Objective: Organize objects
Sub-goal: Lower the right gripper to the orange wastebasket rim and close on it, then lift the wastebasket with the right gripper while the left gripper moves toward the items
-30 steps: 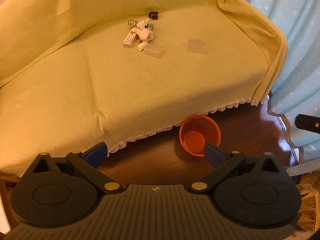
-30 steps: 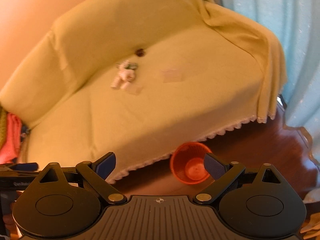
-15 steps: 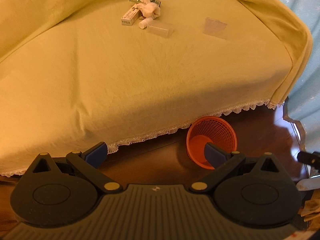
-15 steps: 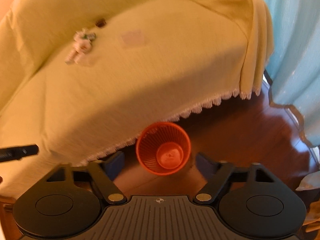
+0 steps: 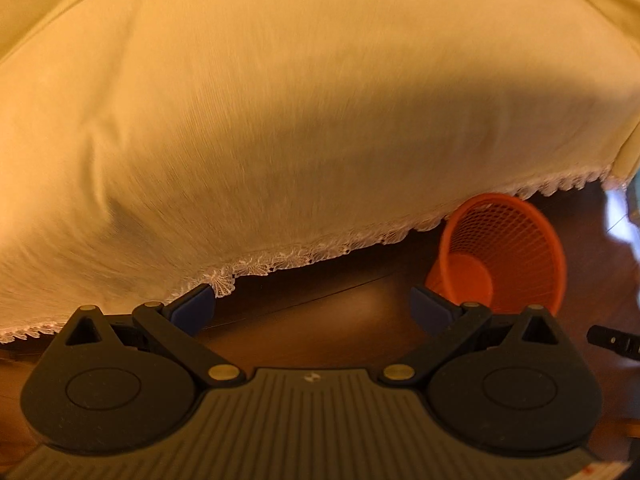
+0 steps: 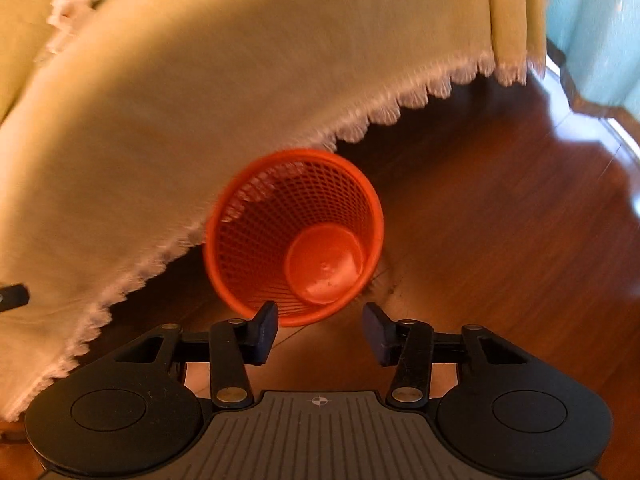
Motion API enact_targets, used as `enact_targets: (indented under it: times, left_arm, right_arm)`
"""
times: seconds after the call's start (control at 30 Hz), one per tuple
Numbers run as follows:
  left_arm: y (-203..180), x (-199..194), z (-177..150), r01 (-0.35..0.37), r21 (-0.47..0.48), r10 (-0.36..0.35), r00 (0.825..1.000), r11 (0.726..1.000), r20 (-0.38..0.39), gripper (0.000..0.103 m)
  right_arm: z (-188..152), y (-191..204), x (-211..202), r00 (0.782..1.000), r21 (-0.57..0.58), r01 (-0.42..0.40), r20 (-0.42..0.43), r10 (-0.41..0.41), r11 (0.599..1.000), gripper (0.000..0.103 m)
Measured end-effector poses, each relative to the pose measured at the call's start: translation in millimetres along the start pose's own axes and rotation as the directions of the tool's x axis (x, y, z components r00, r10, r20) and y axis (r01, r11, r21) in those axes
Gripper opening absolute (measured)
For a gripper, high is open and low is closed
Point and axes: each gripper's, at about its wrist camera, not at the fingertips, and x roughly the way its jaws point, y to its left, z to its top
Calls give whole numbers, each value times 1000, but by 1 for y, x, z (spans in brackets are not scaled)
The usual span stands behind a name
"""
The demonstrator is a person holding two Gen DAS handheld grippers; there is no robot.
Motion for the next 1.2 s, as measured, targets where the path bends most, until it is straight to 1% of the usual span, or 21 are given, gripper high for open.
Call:
enact_targets:
  times: [0.1, 0.2, 0.3, 0.33, 0.37, 0.43, 0.5, 0.57, 0.63, 0.67, 0.73, 0.77, 0.87, 1.03, 1.2]
  left_arm:
    - [1, 30, -9, -8, 10, 8, 1000, 1000, 3, 101]
    - [3, 55, -13, -2, 15, 1, 1000, 1000, 9, 101]
    - [2, 73, -15, 3, 28, -3, 1000, 1000, 10, 101]
    - [2, 78, -15, 5, 32, -5, 1000, 999, 11, 101]
    - [2, 81, -14, 7, 35, -7, 1000, 999, 11, 101]
    - [2, 87, -10, 11, 38, -12, 1000, 999, 14, 101]
    - [2, 87, -6, 17, 37, -18, 1000, 999, 13, 100]
    - [3, 85, -2, 26, 38, -26, 1000, 999, 12, 99]
    - [3, 77, 3, 33, 42, -34, 999, 999, 12, 99]
    - [3, 73, 5, 37, 44, -37, 999, 998, 12, 99]
    - [4, 61, 10, 44, 45, -45, 999, 998, 10, 99]
    - [5, 53, 13, 51, 44, -51, 999, 998, 7, 99]
    - [7, 32, 20, 65, 46, -65, 998, 997, -2, 99]
    - [9, -15, 37, 93, 63, -92, 996, 994, -16, 99]
    - [17, -71, 65, 123, 64, -122, 992, 990, -12, 99]
  right_arm:
    - [-4, -15, 34, 1000, 59, -2, 6, 2, 998, 42]
    - [-7, -24, 63, 1000, 121, -5, 25, 2, 993, 40]
    - [-11, -33, 87, 999, 218, -18, 32, 11, 976, 37]
    - [-12, -35, 95, 999, 249, -22, 29, 15, 968, 35]
    - [-12, -37, 102, 999, 280, -28, 27, 21, 960, 33]
    - [-13, -39, 112, 999, 340, -37, 14, 34, 940, 17]
    - [-12, -42, 114, 999, 415, -33, 16, 29, 909, 14]
    - [-10, -46, 111, 999, 493, -44, 17, 40, 869, 11]
    - [-6, -47, 99, 999, 544, -36, 19, 31, 838, 7]
    - [-3, -45, 93, 999, 552, -32, 16, 28, 833, 6]
    - [7, -38, 76, 1000, 526, 2, -6, 2, 850, 6]
    - [11, -36, 66, 1000, 523, 19, -14, -14, 852, 6]
    - [20, -33, 33, 999, 541, 53, -34, -41, 839, 6]
    - [38, -22, -45, 998, 552, 60, -24, -56, 832, 6]
    - [59, -5, -136, 999, 585, 18, 17, -35, 811, 5]
